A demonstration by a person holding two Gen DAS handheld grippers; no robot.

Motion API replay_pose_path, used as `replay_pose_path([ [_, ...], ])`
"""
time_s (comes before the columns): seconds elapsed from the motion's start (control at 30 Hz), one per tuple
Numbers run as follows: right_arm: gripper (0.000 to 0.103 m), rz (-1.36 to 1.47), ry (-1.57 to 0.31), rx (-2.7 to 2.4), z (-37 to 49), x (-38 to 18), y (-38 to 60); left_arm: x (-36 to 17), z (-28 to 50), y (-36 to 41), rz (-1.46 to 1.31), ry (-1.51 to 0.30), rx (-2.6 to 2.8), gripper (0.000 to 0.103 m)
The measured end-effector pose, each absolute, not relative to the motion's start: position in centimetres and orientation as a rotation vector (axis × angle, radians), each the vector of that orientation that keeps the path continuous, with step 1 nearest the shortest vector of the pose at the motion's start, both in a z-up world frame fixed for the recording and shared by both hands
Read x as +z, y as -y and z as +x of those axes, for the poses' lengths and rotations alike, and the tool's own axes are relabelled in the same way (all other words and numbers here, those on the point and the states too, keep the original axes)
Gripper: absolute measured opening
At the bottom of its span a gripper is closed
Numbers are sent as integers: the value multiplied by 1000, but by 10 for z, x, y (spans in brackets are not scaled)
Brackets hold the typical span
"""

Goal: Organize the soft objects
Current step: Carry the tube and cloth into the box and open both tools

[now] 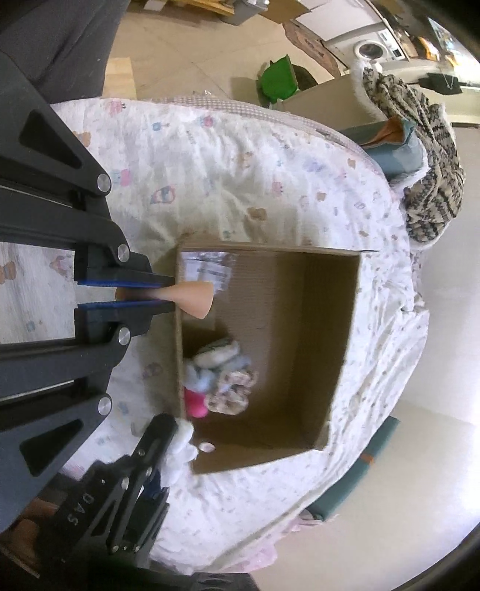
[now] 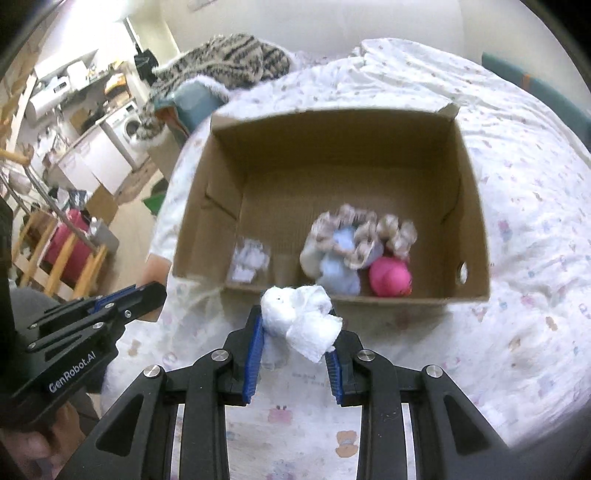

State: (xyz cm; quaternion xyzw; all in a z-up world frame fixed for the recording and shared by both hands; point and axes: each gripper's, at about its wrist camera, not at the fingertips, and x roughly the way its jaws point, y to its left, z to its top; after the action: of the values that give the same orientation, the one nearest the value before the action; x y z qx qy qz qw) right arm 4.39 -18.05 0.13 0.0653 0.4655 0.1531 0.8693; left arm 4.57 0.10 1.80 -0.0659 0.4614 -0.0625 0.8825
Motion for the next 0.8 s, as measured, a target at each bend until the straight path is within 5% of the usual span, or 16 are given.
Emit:
replay_pose_path([
  [0.33, 32, 177, -913, 291, 77, 31, 208, 51, 88, 9, -45, -887, -146, 6],
  [0.8, 32, 228, -925, 228, 119, 10, 234, 31, 137, 30, 19, -899, -153, 6],
])
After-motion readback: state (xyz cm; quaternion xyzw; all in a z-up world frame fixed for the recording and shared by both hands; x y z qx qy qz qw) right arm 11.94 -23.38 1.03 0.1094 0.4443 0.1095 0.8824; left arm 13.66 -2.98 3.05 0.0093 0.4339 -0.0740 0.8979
